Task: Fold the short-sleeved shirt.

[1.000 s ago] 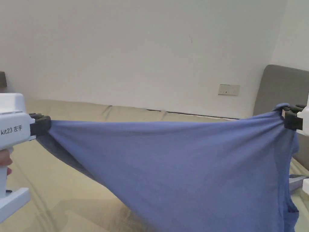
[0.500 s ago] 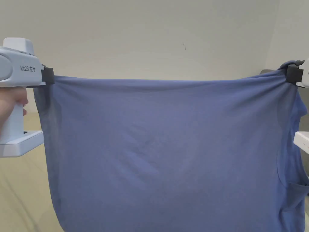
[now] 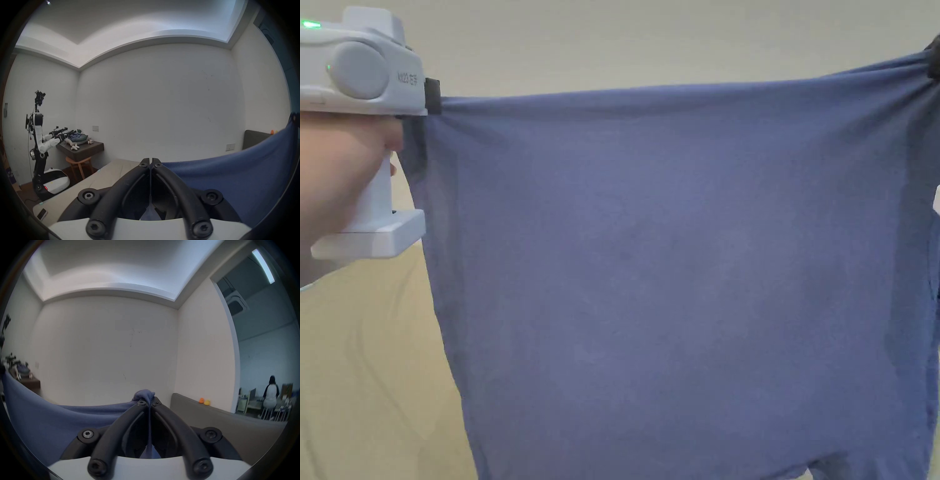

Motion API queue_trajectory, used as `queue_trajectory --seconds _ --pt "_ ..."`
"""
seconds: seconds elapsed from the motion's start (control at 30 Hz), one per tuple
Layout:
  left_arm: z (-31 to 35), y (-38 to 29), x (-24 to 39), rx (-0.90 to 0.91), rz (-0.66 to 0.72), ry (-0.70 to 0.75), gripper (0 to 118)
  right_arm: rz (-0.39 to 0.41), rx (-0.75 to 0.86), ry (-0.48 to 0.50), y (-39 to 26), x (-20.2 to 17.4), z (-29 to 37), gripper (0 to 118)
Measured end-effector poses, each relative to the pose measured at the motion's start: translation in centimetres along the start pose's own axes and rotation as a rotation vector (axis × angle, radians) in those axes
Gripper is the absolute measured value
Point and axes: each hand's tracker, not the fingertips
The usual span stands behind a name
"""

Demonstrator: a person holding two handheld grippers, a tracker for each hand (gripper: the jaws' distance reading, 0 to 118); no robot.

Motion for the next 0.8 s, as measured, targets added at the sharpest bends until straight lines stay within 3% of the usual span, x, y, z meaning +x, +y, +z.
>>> queue_trajectory --seconds 0.07,0.13,0.33,0.67,0.8 --pt "-1.8 0.5 0.3 0.009 -0.014 0.015 0 -0.023 -0.028 0.006 -0.2 -0.4 -2.3 0" --pt "-3.9 1.4 0.7 0.02 -0.005 0.021 0 0.026 0.023 -0.007 -0.4 -1.1 -4.2 0" --pt "-9.3 0.9 3.5 0.04 0.013 0.028 0 0.046 0.007 -0.023 -4.5 -3.2 -9.3 0" --pt "-14.1 -9.6 8.1 -0.074 -0.165 -0.053 0 0.051 -0.163 -0.009 -18.4 -3.8 -12.6 0" --pt "-14.4 -14.5 8.6 -0.156 -0.143 -0.071 0 0.134 -0.197 0.024 -23.7 -3.6 -10.9 0"
